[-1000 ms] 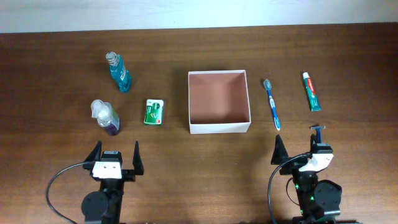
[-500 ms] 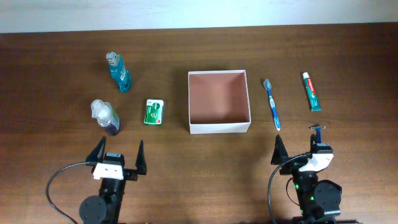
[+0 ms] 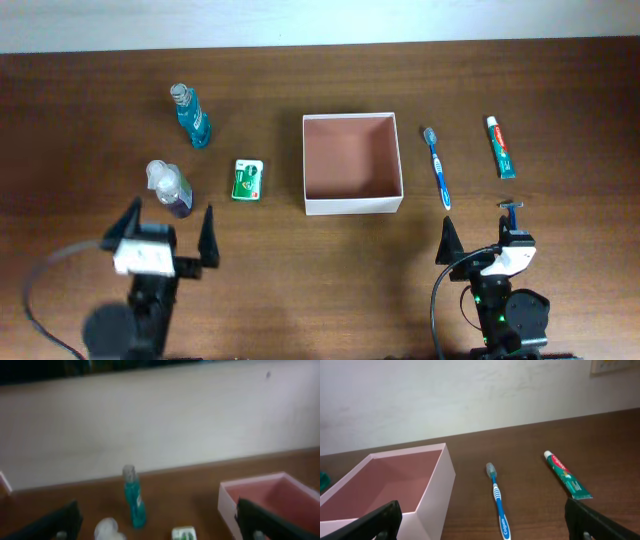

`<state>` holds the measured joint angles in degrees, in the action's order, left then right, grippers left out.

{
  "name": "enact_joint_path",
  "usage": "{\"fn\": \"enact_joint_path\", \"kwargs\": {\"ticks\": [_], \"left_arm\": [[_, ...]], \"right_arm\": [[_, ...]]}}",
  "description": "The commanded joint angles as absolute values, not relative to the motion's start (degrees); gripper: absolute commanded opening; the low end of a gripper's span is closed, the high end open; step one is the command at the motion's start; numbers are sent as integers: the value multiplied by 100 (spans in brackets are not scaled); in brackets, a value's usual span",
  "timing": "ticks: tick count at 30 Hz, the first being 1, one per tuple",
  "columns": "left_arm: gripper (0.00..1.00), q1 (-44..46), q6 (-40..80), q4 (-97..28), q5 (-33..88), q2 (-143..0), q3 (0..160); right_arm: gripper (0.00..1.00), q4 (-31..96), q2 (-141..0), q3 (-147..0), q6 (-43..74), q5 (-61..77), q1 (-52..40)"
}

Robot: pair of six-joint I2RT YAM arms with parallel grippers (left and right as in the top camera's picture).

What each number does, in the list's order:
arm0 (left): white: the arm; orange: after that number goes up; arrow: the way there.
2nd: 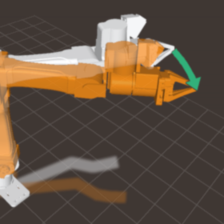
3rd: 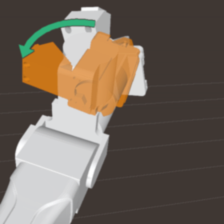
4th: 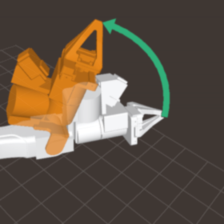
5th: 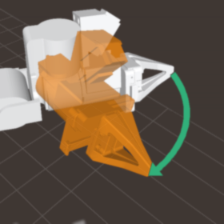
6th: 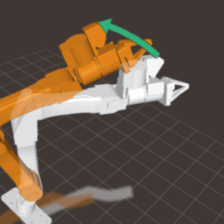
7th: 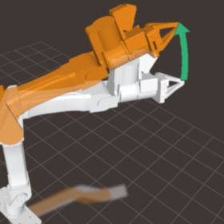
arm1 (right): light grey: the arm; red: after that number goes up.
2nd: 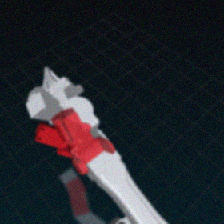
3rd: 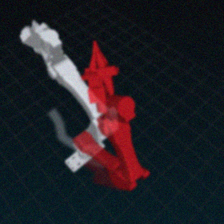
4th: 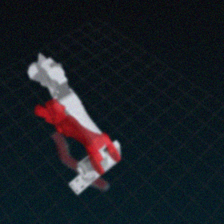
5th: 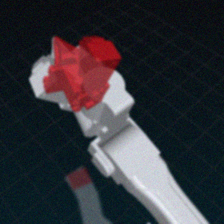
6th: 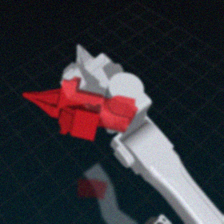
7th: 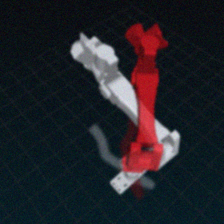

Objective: Pack container
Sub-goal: 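Move the left gripper over the teal mouthwash bottle and lower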

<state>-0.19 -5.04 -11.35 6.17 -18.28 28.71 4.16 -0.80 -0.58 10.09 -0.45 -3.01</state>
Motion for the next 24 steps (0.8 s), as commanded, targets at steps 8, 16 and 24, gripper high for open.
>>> {"fn": "enact_joint_path", "kwargs": {"ticks": [8,16,24], "left_arm": [[99,-56,-1041,-4709,467,-5924,7885],[99,-410,-1299,-5996,473,-7752,9489],[99,-473,-1468,-6012,639,-8947,10578]], "right_arm": [[98,456,-25,-32,989,-21,-338],[98,456,-25,-32,989,-21,-338],[98,456,-25,-32,989,-21,-338]]}}
